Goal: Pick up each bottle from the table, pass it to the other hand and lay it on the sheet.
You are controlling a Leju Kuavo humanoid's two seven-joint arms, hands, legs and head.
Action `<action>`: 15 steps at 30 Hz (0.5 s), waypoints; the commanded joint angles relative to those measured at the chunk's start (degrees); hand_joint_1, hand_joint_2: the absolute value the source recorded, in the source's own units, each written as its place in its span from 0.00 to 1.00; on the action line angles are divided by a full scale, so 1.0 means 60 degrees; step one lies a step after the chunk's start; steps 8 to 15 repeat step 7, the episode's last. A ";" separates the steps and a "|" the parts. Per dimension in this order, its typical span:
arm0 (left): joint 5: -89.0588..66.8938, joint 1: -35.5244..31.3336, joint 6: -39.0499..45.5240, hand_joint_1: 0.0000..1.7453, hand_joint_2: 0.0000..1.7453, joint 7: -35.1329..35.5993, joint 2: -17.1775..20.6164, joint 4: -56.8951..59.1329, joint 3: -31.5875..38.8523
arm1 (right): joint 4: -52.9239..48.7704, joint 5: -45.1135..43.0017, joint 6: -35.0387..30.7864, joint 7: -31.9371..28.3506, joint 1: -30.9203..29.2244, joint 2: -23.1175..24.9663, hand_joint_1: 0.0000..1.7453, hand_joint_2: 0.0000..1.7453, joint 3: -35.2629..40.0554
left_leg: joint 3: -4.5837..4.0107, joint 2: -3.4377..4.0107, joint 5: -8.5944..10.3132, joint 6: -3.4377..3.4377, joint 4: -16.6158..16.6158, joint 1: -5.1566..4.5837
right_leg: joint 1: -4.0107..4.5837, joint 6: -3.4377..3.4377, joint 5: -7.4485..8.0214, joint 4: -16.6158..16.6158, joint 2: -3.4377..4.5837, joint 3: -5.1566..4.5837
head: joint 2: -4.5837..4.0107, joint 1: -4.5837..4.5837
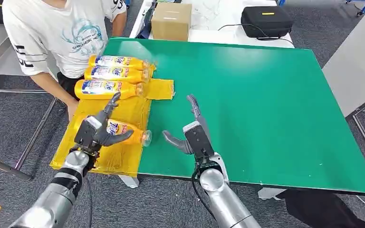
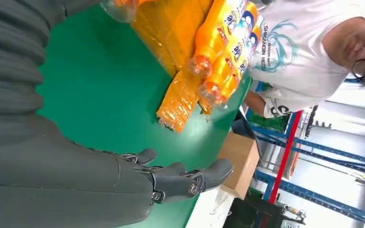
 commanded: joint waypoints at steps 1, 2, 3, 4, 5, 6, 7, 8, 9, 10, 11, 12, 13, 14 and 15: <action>0.1532 0.0643 -0.1580 0.00 1.00 0.0360 -0.1161 -0.1679 0.1174 | -0.0259 -0.0130 -0.0123 -0.0023 -0.0012 -0.0151 0.00 1.00 0.0167 | 0.0034 0.0004 -0.0020 -0.0005 -0.0001 0.0006 | 0.0007 -0.0009 -0.0017 -0.0004 0.0004 0.0037 | 0.0000 0.0000; 0.1438 0.0653 -0.1253 0.00 1.00 0.0765 -0.1344 -0.1759 0.1114 | -0.0303 -0.0075 -0.0362 0.0011 0.0053 -0.0101 0.00 1.00 0.0130 | 0.0016 -0.0007 -0.0011 -0.0004 -0.0001 0.0004 | 0.0004 -0.0007 -0.0013 -0.0003 -0.0007 0.0021 | 0.0000 0.0000; 0.1642 0.0697 -0.1226 0.00 1.00 0.0837 -0.1593 -0.1869 0.1125 | -0.0324 -0.0045 -0.0430 0.0017 0.0101 -0.0052 0.00 1.00 0.0157 | 0.0003 -0.0009 -0.0003 -0.0003 -0.0005 0.0001 | 0.0002 -0.0005 -0.0005 -0.0005 -0.0009 0.0004 | 0.0000 -0.0004; 0.1733 0.0742 -0.0921 0.00 1.00 0.1228 -0.1749 -0.1985 0.0994 | -0.0331 -0.0107 -0.0514 0.0077 0.0154 0.0004 0.00 1.00 0.0143 | 0.0020 -0.0018 -0.0015 -0.0006 0.0002 0.0005 | 0.0006 -0.0009 -0.0019 0.0001 -0.0018 0.0025 | 0.0000 -0.0004; 0.1862 0.0860 -0.0781 0.00 1.00 0.1067 -0.1940 -0.2233 0.0736 | -0.0381 -0.0232 -0.0669 -0.0105 0.0258 0.0113 0.00 1.00 0.0086 | 0.0007 -0.0025 -0.0006 -0.0003 -0.0002 0.0002 | 0.0003 -0.0005 -0.0013 -0.0004 -0.0026 0.0013 | 0.0000 -0.0004; 0.1935 0.0945 -0.0673 0.00 1.00 0.0984 -0.2048 -0.2366 0.0525 | -0.0392 -0.0374 -0.0898 -0.0343 0.0341 0.0255 0.00 1.00 -0.0010 | 0.0000 -0.0034 -0.0002 -0.0001 -0.0003 -0.0001 | 0.0000 -0.0002 -0.0010 -0.0005 -0.0030 0.0008 | 0.0000 -0.0004; 0.1497 0.1046 -0.0062 0.00 1.00 0.0883 -0.2119 -0.2482 0.0115 | -0.0405 -0.0581 -0.1042 -0.0540 0.0435 0.0365 0.00 1.00 -0.0047 | 0.0026 -0.0041 -0.0020 -0.0003 0.0004 0.0004 | 0.0005 -0.0007 -0.0029 0.0000 -0.0036 0.0038 | 0.0000 -0.0004; 0.1497 0.1046 -0.0062 0.00 1.00 0.0883 -0.2119 -0.2482 0.0115 | -0.0405 -0.0581 -0.1042 -0.0540 0.0435 0.0365 0.00 1.00 -0.0047 | 0.0026 -0.0041 -0.0020 -0.0003 0.0004 0.0004 | 0.0005 -0.0007 -0.0029 0.0000 -0.0036 0.0038 | 0.0000 -0.0004; 0.1497 0.1046 -0.0062 0.00 1.00 0.0883 -0.2119 -0.2482 0.0115 | -0.0405 -0.0581 -0.1042 -0.0540 0.0435 0.0365 0.00 1.00 -0.0047 | 0.0026 -0.0041 -0.0020 -0.0003 0.0004 0.0004 | 0.0005 -0.0007 -0.0029 0.0000 -0.0036 0.0038 | 0.0000 -0.0004; 0.1497 0.1046 -0.0062 0.00 1.00 0.0883 -0.2119 -0.2482 0.0115 | -0.0405 -0.0581 -0.1042 -0.0540 0.0435 0.0365 0.00 1.00 -0.0047 | 0.0026 -0.0041 -0.0020 -0.0003 0.0004 0.0004 | 0.0005 -0.0007 -0.0029 0.0000 -0.0036 0.0038 | 0.0000 -0.0004; 0.1497 0.1046 -0.0062 0.00 1.00 0.0883 -0.2119 -0.2482 0.0115 | -0.0405 -0.0581 -0.1042 -0.0540 0.0435 0.0365 0.00 1.00 -0.0047 | 0.0026 -0.0041 -0.0020 -0.0003 0.0004 0.0004 | 0.0005 -0.0007 -0.0029 0.0000 -0.0036 0.0038 | 0.0000 -0.0004; 0.1497 0.1046 -0.0062 0.00 1.00 0.0883 -0.2119 -0.2482 0.0115 | -0.0405 -0.0581 -0.1042 -0.0540 0.0435 0.0365 0.00 1.00 -0.0047 | 0.0026 -0.0041 -0.0020 -0.0003 0.0004 0.0004 | 0.0005 -0.0007 -0.0029 0.0000 -0.0036 0.0038 | 0.0000 -0.0004; 0.1497 0.1046 -0.0062 0.00 1.00 0.0883 -0.2119 -0.2482 0.0115 | -0.0405 -0.0581 -0.1042 -0.0540 0.0435 0.0365 0.00 1.00 -0.0047 | 0.0026 -0.0041 -0.0020 -0.0003 0.0004 0.0004 | 0.0005 -0.0007 -0.0029 0.0000 -0.0036 0.0038 | 0.0000 -0.0004; 0.1497 0.1046 -0.0062 0.00 1.00 0.0883 -0.2119 -0.2482 0.0115 | -0.0405 -0.0581 -0.1042 -0.0540 0.0435 0.0365 0.00 1.00 -0.0047 | 0.0026 -0.0041 -0.0020 -0.0003 0.0004 0.0004 | 0.0005 -0.0007 -0.0029 0.0000 -0.0036 0.0038 | 0.0000 -0.0004; 0.1497 0.1046 -0.0062 0.00 1.00 0.0883 -0.2119 -0.2482 0.0115 | -0.0405 -0.0581 -0.1042 -0.0540 0.0435 0.0365 0.00 1.00 -0.0047 | 0.0026 -0.0041 -0.0020 -0.0003 0.0004 0.0004 | 0.0005 -0.0007 -0.0029 0.0000 -0.0036 0.0038 | 0.0000 -0.0004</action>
